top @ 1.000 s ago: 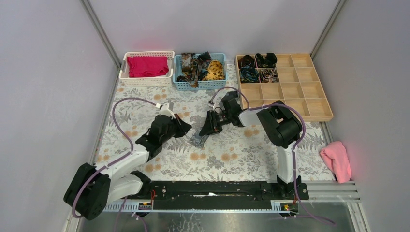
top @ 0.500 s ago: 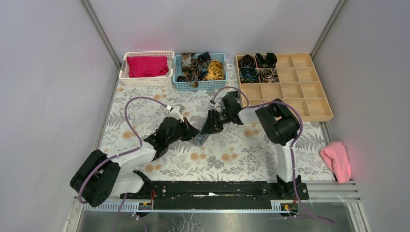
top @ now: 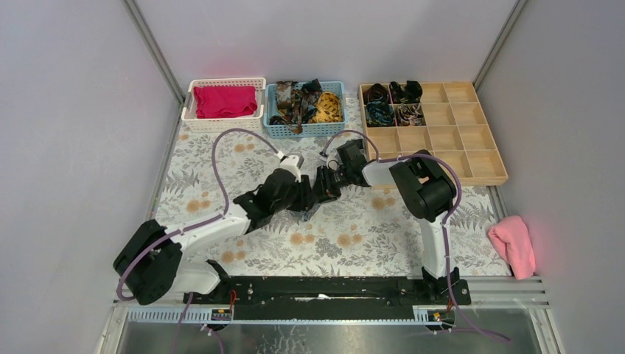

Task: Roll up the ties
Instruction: Roll the tie at the center of the board.

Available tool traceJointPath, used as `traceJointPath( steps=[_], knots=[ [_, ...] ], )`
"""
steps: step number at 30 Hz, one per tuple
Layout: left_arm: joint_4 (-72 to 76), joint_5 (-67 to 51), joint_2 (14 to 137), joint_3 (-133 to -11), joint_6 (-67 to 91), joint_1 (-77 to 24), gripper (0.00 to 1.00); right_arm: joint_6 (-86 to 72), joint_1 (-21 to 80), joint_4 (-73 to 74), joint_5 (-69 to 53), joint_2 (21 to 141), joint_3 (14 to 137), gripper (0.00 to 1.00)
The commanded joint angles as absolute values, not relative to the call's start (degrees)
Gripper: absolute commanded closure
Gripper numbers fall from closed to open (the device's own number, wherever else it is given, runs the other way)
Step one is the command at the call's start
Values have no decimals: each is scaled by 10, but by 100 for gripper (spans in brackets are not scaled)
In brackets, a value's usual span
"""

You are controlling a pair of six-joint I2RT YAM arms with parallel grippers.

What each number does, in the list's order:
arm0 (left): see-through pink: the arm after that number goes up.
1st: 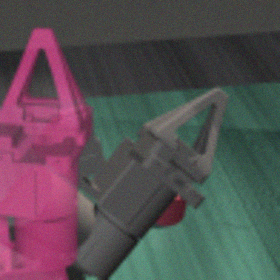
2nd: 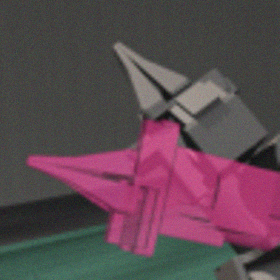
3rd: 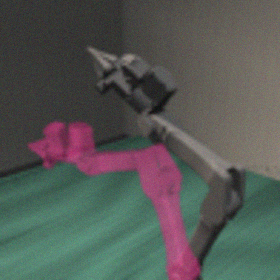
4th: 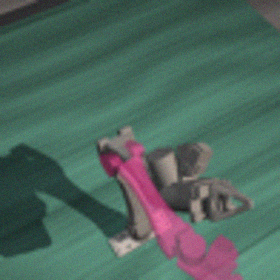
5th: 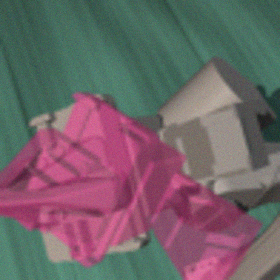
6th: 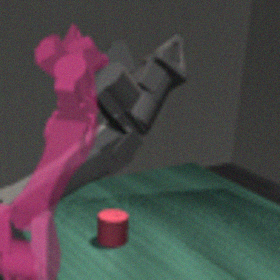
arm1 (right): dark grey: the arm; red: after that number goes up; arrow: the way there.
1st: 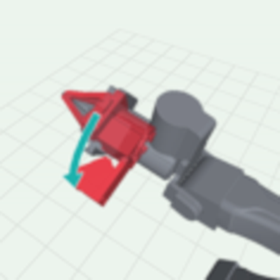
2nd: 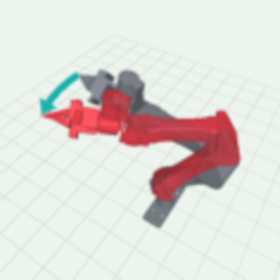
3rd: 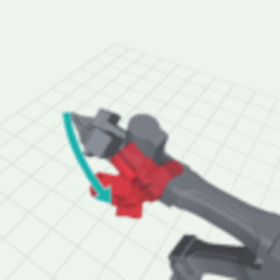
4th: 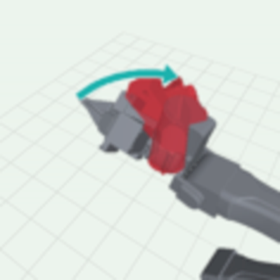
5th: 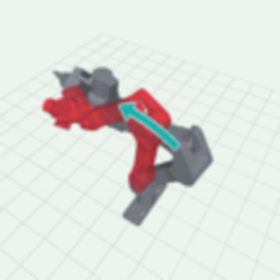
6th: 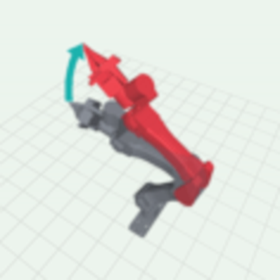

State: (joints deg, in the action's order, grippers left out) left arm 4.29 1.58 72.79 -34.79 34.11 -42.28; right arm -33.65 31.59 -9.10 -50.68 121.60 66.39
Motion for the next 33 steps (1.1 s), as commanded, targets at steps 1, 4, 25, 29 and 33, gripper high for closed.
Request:
traceJointPath(
  steps=[1,4,25,29,33],
  knots=[
    [-62,83,774,-415,283,-446,49,-311,314,-67,-483,1235,674,64],
    [-96,90,801,-438,271,-449,44,-311,314,-69,-489,1239,676,64],
    [-136,84,933,-520,176,-454,7,-312,314,-82,-502,1245,676,65],
    [-134,61,951,-519,171,-455,7,-313,313,-83,-504,1250,679,64],
    [-151,85,934,-527,179,-456,9,-314,313,-85,-505,1252,678,65]
  ],
)
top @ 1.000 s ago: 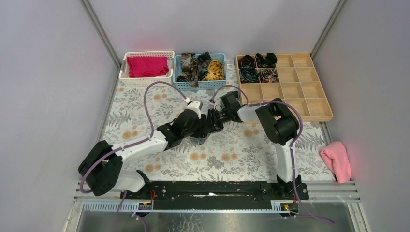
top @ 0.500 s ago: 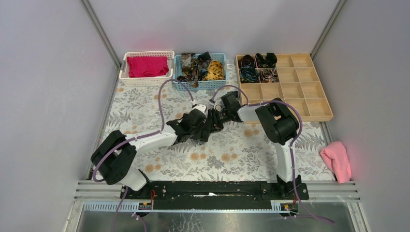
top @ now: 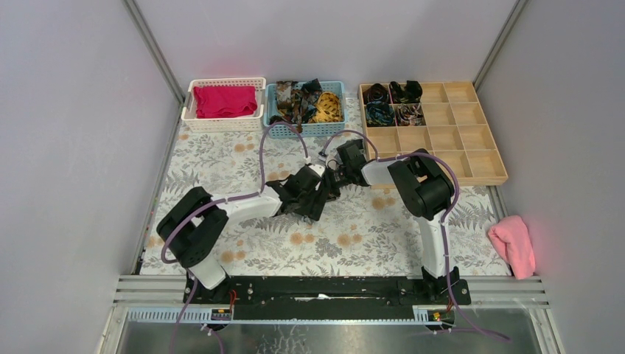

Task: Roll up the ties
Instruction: Roll the tie at the center of the board.

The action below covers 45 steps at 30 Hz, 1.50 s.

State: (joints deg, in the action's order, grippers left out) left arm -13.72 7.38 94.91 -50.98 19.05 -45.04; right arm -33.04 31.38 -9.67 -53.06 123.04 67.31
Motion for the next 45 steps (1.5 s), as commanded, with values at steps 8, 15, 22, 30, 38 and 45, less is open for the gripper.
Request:
traceJointPath(
  steps=[8,15,22,30,38,45],
  knots=[
    [-153,93,823,-509,205,-461,9,-313,313,-84,-506,1249,680,65],
    [-198,73,839,-520,220,-508,10,-313,313,-81,-505,1250,684,65],
    [-201,160,905,-527,229,-517,4,-316,313,-83,-510,1253,686,65],
    [-196,225,942,-545,250,-516,1,-315,315,-89,-518,1252,680,65],
    [-201,272,899,-543,252,-517,1,-314,314,-90,-521,1253,680,65],
    [-203,257,964,-546,250,-515,2,-315,315,-97,-531,1246,678,65]
  ],
)
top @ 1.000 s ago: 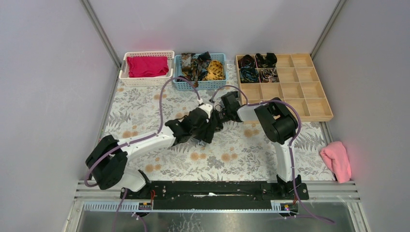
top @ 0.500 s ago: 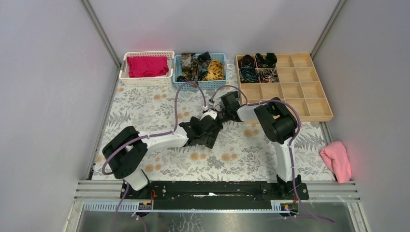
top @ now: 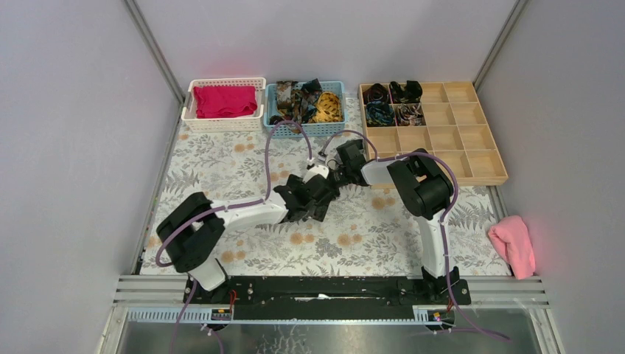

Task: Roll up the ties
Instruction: Roll the tie at the center of the board.

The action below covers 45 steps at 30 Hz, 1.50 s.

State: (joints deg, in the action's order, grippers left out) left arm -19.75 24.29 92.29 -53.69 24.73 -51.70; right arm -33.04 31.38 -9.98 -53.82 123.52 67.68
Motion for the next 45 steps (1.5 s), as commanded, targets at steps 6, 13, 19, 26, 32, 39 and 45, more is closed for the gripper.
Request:
traceJointPath(
  steps=[6,13,19,26,32,39,45],
  knots=[
    [-183,243,923,-528,263,-515,2,-311,315,-91,-530,1242,678,59],
    [-193,213,839,-508,269,-514,2,-294,320,-85,-516,1194,661,38],
    [-160,134,786,-456,282,-417,1,-277,321,-60,-489,1149,654,32],
    [-113,107,777,-433,323,-396,2,-293,322,-78,-484,1133,648,31],
    [-121,111,770,-446,321,-386,2,-306,323,-90,-481,1115,643,32],
    [-83,50,744,-422,327,-378,1,-304,324,-88,-465,1100,629,32],
    [-70,25,771,-419,332,-374,2,-275,325,-43,-388,1037,603,31]
  ],
)
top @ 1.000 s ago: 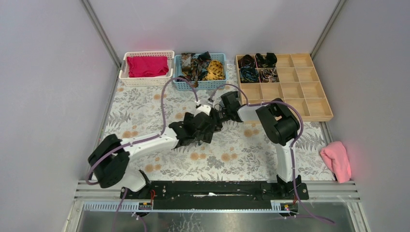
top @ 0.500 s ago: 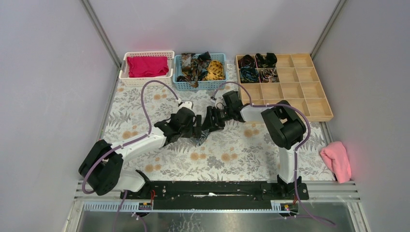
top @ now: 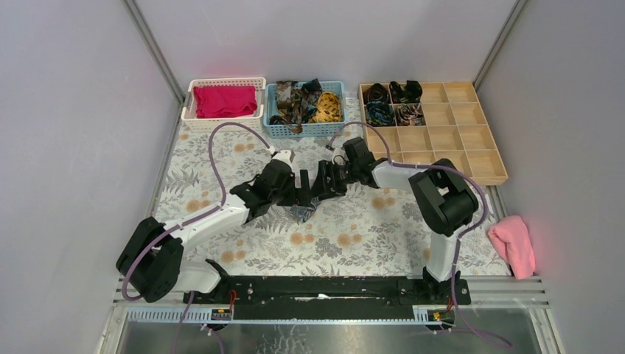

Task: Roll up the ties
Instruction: Roll the tie at the center of the board.

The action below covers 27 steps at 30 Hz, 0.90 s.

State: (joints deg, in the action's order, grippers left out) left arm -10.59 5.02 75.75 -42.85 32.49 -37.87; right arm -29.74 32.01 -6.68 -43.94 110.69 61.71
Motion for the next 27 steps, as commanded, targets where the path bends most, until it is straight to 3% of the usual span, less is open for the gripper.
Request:
traceJointPath(
  steps=[1,7,14,22,27],
  knots=[
    [-68,24,772,-417,332,-374,2,-274,325,-42,-377,1022,594,31],
    [-62,23,777,-413,330,-372,2,-315,325,-65,-339,916,512,35],
    [-37,-12,793,-417,332,-365,1,-485,339,-355,-377,832,319,44],
    [-25,-31,818,-414,336,-364,2,-442,426,-354,-316,858,358,46],
    [-18,-38,813,-409,339,-361,2,-512,427,-458,-314,910,356,58]
  ],
)
